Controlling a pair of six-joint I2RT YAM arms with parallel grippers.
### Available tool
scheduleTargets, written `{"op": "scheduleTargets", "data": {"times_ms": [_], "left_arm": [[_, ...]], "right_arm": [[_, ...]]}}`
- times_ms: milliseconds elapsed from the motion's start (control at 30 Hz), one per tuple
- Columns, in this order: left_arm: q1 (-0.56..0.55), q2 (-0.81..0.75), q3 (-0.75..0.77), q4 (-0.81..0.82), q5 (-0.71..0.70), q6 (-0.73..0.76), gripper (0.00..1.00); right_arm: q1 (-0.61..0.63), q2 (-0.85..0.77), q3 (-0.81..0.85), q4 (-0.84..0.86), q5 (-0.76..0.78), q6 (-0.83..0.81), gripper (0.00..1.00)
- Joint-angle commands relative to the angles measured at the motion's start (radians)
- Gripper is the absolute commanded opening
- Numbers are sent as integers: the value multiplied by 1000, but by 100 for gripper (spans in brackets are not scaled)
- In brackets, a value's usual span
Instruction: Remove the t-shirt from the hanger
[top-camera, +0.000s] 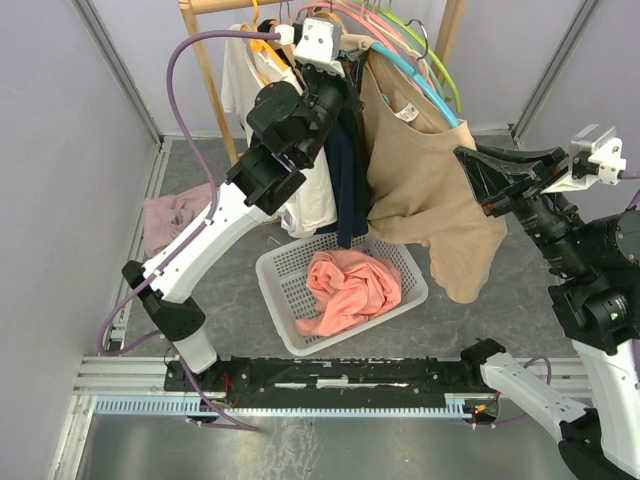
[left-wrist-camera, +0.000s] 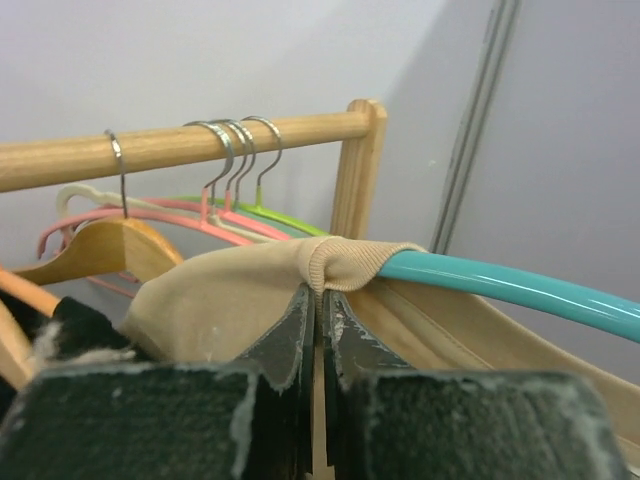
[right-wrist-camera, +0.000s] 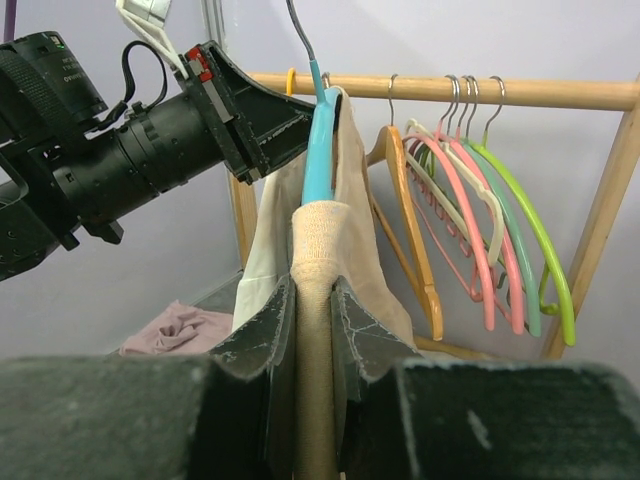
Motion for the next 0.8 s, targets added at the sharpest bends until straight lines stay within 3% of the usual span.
{"op": "scheduleTargets", "data": {"times_ms": [0, 267, 400, 533, 567, 700, 767], "left_arm": [[6, 0, 91, 0, 208, -25, 3], [-3, 6, 161, -91, 485, -112, 3], [-12, 13, 169, -123, 553, -144, 3], [-16, 18, 175, -163, 531, -146, 4], [-16, 14, 171, -169, 505, -141, 11], [-16, -6, 148, -186, 431, -118, 53], [-15, -19, 133, -187, 383, -102, 63]], "right_arm": [[-2, 16, -10, 160, 11, 13, 1], [-1, 65, -73, 251, 42, 25, 1], [-2, 77, -83, 268, 48, 26, 1], [-1, 78, -89, 272, 49, 29, 1], [-2, 78, -89, 273, 48, 30, 1], [-2, 73, -89, 272, 44, 31, 1], [-1, 70, -88, 271, 43, 33, 1]]}}
